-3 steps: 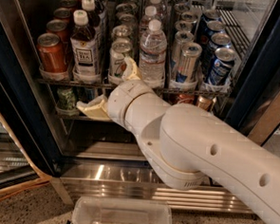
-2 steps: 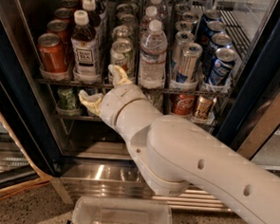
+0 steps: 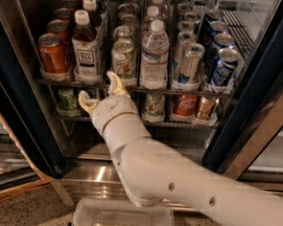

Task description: Pick 7up can from top shelf of fridge

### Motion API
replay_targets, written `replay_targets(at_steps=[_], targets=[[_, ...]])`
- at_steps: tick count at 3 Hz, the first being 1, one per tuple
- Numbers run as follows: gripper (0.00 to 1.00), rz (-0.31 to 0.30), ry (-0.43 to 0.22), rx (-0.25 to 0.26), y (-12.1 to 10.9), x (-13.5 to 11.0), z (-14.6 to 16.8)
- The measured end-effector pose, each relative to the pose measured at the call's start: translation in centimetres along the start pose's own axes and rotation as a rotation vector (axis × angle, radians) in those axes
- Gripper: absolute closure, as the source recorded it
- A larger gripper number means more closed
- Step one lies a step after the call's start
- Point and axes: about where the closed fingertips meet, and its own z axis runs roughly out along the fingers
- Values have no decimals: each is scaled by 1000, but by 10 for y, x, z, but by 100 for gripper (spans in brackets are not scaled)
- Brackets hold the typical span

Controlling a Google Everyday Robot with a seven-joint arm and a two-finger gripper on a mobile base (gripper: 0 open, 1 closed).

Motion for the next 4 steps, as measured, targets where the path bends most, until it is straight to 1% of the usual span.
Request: replay_targets(at_steps=[1,2,3,4], targets=[[25,-32,-64,65,19,-7,4],[30,-97,-114,172,18,-19,3],[34,-141,-137,309,1,-30,-8],[51,-137,-135,480,-36,-33,-31]])
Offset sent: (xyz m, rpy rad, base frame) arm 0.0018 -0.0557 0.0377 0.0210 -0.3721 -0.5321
